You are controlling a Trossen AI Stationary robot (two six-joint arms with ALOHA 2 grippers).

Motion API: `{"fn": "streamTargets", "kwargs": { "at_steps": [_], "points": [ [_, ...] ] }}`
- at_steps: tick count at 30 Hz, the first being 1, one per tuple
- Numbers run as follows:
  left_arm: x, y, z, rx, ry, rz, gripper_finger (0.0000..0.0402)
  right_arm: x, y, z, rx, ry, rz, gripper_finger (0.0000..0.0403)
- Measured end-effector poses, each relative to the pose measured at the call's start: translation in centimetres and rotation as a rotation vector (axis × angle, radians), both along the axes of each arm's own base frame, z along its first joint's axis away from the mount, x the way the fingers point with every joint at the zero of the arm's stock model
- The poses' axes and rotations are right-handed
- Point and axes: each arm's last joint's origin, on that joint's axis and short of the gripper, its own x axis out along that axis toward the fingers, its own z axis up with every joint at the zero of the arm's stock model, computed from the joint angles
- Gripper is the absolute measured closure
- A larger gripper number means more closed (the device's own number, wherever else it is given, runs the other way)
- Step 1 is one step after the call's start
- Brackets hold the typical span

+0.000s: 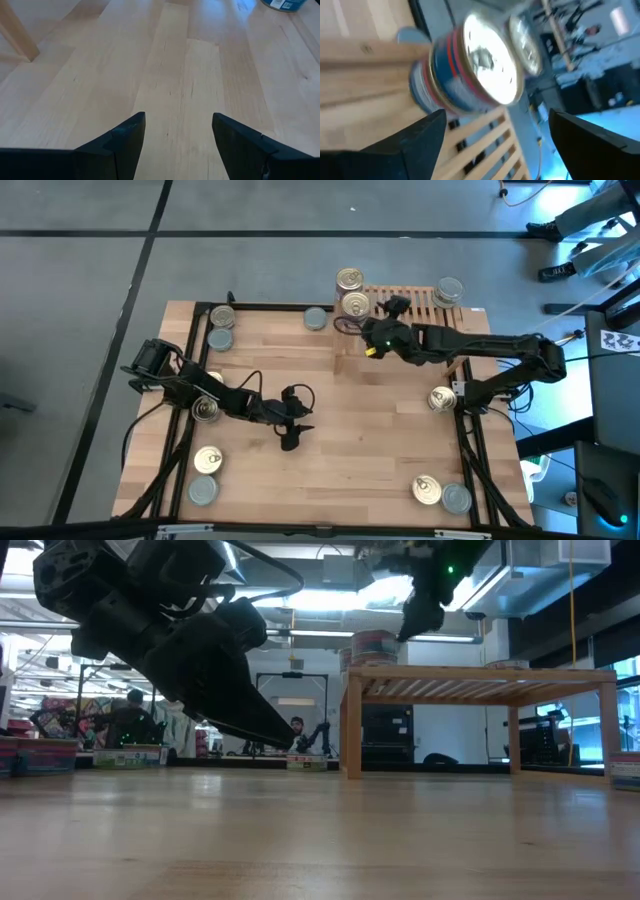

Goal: Stack canned seafood by type on shelf
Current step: Stack the blue-pink tuna can on top of the blue-pink tuna can on the shelf, then put the blue-pink tuna can on the shelf aligned with the other blue-pink tuna can

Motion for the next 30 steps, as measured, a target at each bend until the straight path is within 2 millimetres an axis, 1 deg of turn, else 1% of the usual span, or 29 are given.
{"fn": "streamTargets", "kwargs": {
  "at_steps": [5,7,12,16,22,28,30],
  "points": [
    [0.0,0.0,0.0,0.000,0.000,0.000,0.0173,-0.9,-2.6,-2.0,0.040,0.032,-0.063,0.0058],
    [0.0,0.0,0.0,0.000,0.000,0.000,0.0173,-1.2,-3.8,-2.3,0.031,0.022,-0.095,0.0058],
    [0.0,0.0,0.0,0.000,-0.001,0.001,0.0173,-1.4,-5.7,-2.4,0.060,-0.041,-0.086,0.0058],
    [0.0,0.0,0.0,0.000,-0.001,0.001,0.0173,-1.0,-6.2,-2.5,0.077,-0.069,-0.049,0.0058],
    [0.0,0.0,0.0,0.000,-0.001,0.001,0.0173,-0.6,-6.1,-2.5,0.102,-0.100,-0.006,0.0058],
    [0.0,0.0,0.0,0.001,-0.001,0.001,0.0173,-0.7,-6.2,-2.5,0.074,-0.085,-0.040,0.0058],
    [0.0,0.0,0.0,0.000,-0.001,0.001,0.0173,-0.9,-5.7,-2.2,0.058,-0.072,-0.049,0.0058]
  ]
}}
